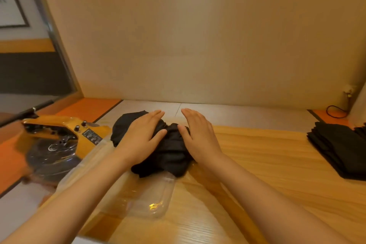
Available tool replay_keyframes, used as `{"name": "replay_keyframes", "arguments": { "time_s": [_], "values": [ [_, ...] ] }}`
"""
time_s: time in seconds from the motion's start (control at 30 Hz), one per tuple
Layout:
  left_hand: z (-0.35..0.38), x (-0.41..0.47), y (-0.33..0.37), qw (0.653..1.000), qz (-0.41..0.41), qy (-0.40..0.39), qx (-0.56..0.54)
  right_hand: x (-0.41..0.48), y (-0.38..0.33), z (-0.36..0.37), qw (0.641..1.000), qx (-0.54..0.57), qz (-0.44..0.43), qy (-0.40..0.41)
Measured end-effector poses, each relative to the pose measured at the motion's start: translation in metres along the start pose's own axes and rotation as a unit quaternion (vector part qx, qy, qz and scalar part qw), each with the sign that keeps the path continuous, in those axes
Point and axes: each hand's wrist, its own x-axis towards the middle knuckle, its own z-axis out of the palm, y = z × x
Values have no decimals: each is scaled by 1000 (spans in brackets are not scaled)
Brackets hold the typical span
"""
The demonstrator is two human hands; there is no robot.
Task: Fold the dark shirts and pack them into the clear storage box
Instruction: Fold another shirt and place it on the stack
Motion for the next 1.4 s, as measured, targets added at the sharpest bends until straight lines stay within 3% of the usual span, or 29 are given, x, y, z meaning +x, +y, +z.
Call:
{"name": "replay_keyframes", "arguments": {
  "time_s": [0.1, 0.2, 0.33, 0.47, 0.57, 0.77, 0.97, 1.13, 1.3, 1.4],
  "values": [
    [5, -5, -23, 996, -55, -34, -63, 19, 1, 19, 993, -37, 69, -87],
    [12, -2, -29, 993, -66, -38, -92, 24, 2, 25, 988, -49, 112, -96],
    [10, 7, -26, 994, -89, -18, -57, 25, 3, 22, 989, -25, 119, -85],
    [11, 9, -22, 994, -92, -53, 19, 21, 4, 26, 983, -99, 85, -131],
    [7, 10, -14, 994, -96, -37, 37, 17, 3, 22, 990, -71, 92, -81],
    [-48, 23, 10, 986, -75, 93, -117, 44, -3, -38, 991, 94, 94, 24],
    [-126, 49, 77, 929, -40, 162, -330, 70, -47, -121, 977, 188, 25, 96],
    [-179, 65, 139, 916, 4, 209, -343, 65, -71, -207, 965, 183, -54, 179],
    [-212, 69, 188, 923, 25, 143, -357, 40, -70, -290, 970, 123, -91, 191],
    [-210, 69, 209, 886, 24, 16, -463, 23, -59, -315, 971, 151, -81, 168]
  ]
}}
